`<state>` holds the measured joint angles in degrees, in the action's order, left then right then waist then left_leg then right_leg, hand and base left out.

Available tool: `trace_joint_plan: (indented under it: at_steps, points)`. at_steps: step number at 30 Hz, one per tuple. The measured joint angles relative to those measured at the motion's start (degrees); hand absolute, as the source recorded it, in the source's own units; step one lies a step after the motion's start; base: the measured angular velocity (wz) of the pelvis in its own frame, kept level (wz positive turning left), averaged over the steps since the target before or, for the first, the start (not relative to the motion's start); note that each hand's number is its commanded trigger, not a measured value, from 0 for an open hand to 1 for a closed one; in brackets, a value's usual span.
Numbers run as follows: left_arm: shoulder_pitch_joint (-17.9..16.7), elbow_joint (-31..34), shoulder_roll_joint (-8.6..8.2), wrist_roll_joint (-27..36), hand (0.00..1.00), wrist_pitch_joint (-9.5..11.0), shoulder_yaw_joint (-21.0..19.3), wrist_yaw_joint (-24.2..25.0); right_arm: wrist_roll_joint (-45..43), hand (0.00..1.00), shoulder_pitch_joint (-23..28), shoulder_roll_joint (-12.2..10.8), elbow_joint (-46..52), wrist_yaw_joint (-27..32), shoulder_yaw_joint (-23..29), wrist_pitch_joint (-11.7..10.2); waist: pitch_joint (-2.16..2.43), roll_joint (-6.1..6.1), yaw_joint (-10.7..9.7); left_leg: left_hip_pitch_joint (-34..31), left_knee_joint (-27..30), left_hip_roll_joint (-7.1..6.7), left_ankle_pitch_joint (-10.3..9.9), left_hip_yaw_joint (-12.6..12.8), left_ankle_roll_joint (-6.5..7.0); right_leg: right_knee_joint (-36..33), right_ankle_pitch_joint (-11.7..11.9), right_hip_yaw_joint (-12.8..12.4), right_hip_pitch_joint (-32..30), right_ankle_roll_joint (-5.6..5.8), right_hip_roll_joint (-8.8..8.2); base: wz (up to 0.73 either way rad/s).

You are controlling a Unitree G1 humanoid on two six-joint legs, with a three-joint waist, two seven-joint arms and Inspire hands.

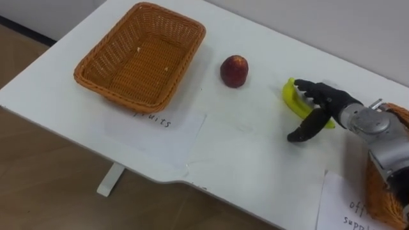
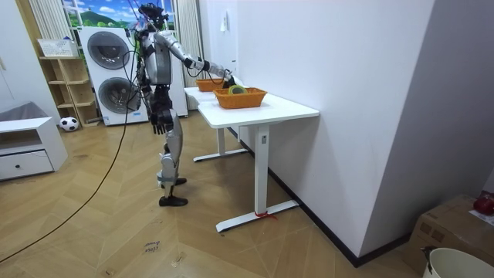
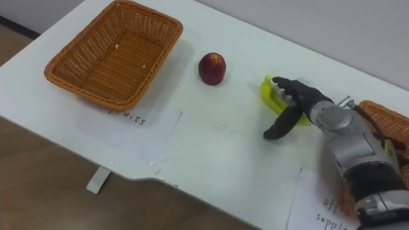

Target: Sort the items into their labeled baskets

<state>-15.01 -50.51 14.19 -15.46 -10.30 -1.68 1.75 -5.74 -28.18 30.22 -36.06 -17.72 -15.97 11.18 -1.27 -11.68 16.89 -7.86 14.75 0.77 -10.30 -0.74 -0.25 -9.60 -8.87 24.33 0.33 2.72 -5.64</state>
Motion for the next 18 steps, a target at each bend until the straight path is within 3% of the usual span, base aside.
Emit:
trace_joint_plan:
  at_steps: [3, 4, 5, 6, 10, 18]
  points:
    - [0.05, -0.07, 0.95, 0.02, 0.0, 0.06, 1.45, -0.28, 0.77, 0.0, 0.0, 0.73, 0.0, -0.1, -1.71, 0.01, -0.1, -0.13, 0.41, 0.37, -0.19, 0.01, -0.01, -0.03, -0.01, 0.0, 0.0, 0.04, 0.31, 0.0, 0.0, 0.0]
    - [0.03, -0.12, 1.21, 0.02, 0.0, 0.05, 2.0, -0.42, 0.78, 0.51, 0.0, 0.88, 0.0, -0.58, -2.14, 0.08, -0.15, -0.25, 0.52, 0.51, -0.23, 0.01, -0.01, -0.03, -0.01, 0.0, 0.0, 0.11, 0.46, 0.0, 0.0, 0.0]
    - [0.02, -0.12, 1.26, 0.02, 0.0, 0.05, 2.1, -0.44, 0.81, 0.67, 0.0, 0.98, 0.0, -0.75, -2.36, 0.14, -0.17, -0.32, 0.55, 0.52, -0.23, 0.0, -0.01, -0.03, -0.01, 0.0, 0.0, 0.12, 0.5, 0.0, 0.01, 0.03]
    - [0.0, -0.1, 1.34, 0.08, 0.0, 0.05, 2.44, -0.52, 0.86, 1.0, 0.0, 1.18, 0.0, -1.1, -2.7, 0.15, -0.22, -0.48, 0.64, 0.52, -0.21, 0.0, -0.01, -0.09, -0.02, 0.01, 0.0, 0.12, 0.55, 0.0, 0.04, 0.04]
    - [-0.17, -0.09, 1.34, 0.13, 0.0, 0.03, 2.66, -0.92, 0.88, 1.0, -0.11, 1.46, 0.02, -0.37, -2.91, 0.16, -0.4, -0.88, 0.68, 0.4, -0.02, 0.01, -0.03, -0.3, -0.03, 0.03, 0.0, 0.26, 0.65, 0.0, 0.12, 0.01]
    - [-0.23, -0.08, 2.14, 0.1, 0.0, 0.04, 3.74, -1.14, 0.34, 1.0, -1.02, 1.93, 0.07, 0.33, -3.08, 0.1, -0.27, -1.06, 0.9, 0.5, 0.02, 0.0, -0.02, -0.48, -0.04, 0.02, 0.0, 0.49, 0.76, 0.0, 0.13, 0.0]
